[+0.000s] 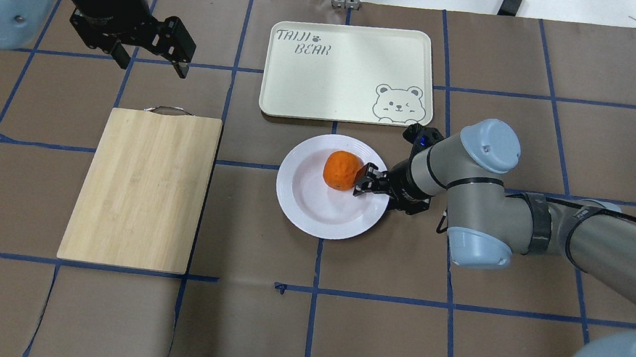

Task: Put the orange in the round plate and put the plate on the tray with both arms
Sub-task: 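Lower the right gripper to the plate rim nearest it and grasp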

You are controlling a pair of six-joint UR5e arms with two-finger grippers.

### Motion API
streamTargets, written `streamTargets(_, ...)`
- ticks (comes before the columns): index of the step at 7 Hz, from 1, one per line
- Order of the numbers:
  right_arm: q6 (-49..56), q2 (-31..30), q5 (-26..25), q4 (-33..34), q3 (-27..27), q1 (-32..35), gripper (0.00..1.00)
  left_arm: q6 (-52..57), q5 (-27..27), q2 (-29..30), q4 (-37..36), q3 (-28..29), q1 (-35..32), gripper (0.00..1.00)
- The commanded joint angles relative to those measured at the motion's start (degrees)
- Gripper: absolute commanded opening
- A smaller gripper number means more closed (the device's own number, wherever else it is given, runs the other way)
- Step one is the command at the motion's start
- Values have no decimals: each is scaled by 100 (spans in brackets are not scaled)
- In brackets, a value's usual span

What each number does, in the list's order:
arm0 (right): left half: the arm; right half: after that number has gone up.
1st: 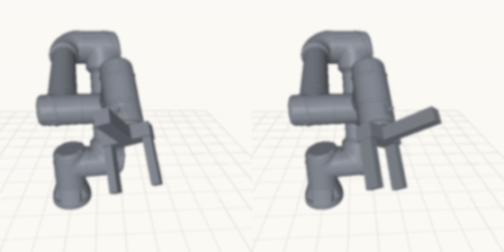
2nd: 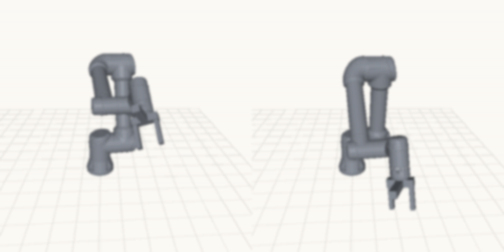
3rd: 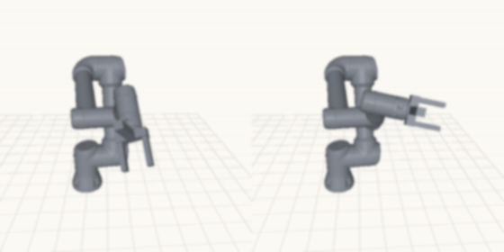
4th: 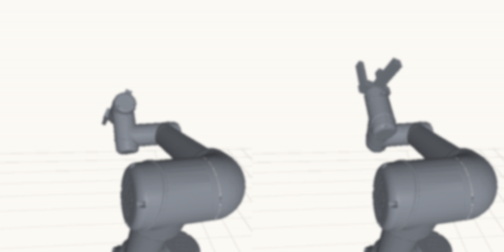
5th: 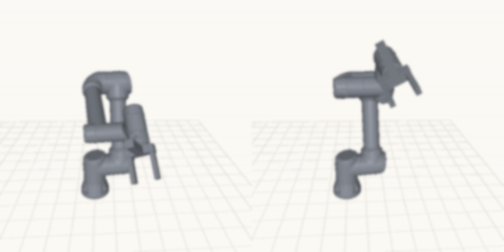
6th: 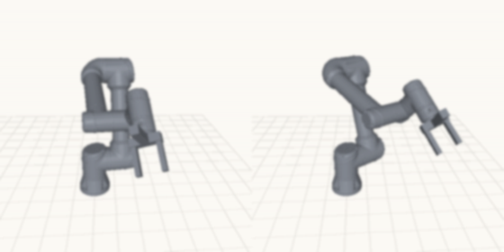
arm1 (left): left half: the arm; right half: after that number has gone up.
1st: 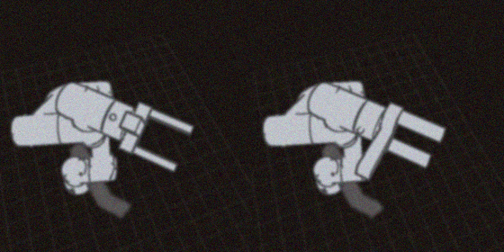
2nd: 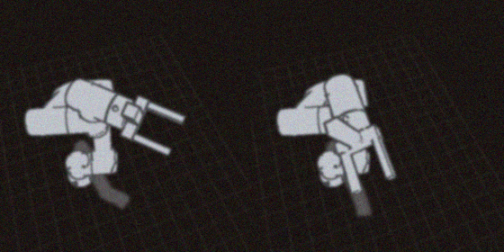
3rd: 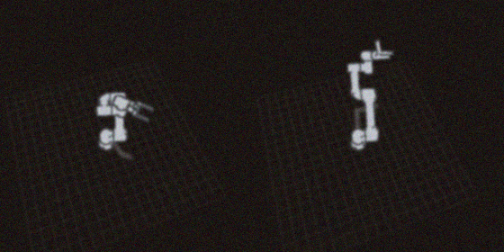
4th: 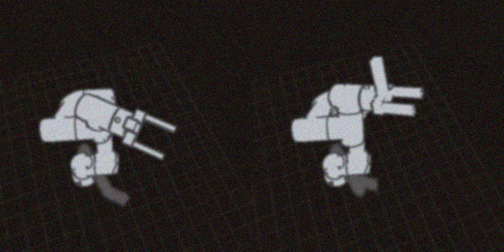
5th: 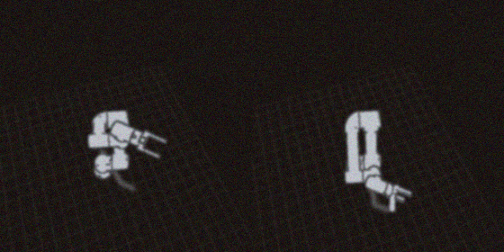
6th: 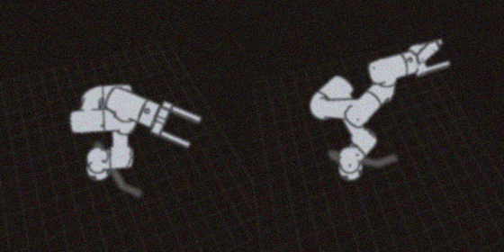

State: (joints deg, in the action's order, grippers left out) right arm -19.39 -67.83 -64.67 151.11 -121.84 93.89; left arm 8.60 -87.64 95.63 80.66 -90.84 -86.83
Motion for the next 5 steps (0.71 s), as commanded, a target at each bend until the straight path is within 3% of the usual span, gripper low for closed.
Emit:
streamTargets(1, -397, -2, 7, 24, 29, 59, 26, 2, 1, -18, 2, -21, -1, 100)
streamTargets(2, -417, -2, 42, 33, 20, 163, 1, 2, 1, -62, 11, -21, 8, 100)
streamTargets(5, -566, -64, 76, -12, 275, 121, 0, 2, 19, -124, 143, -117, -1, 100)
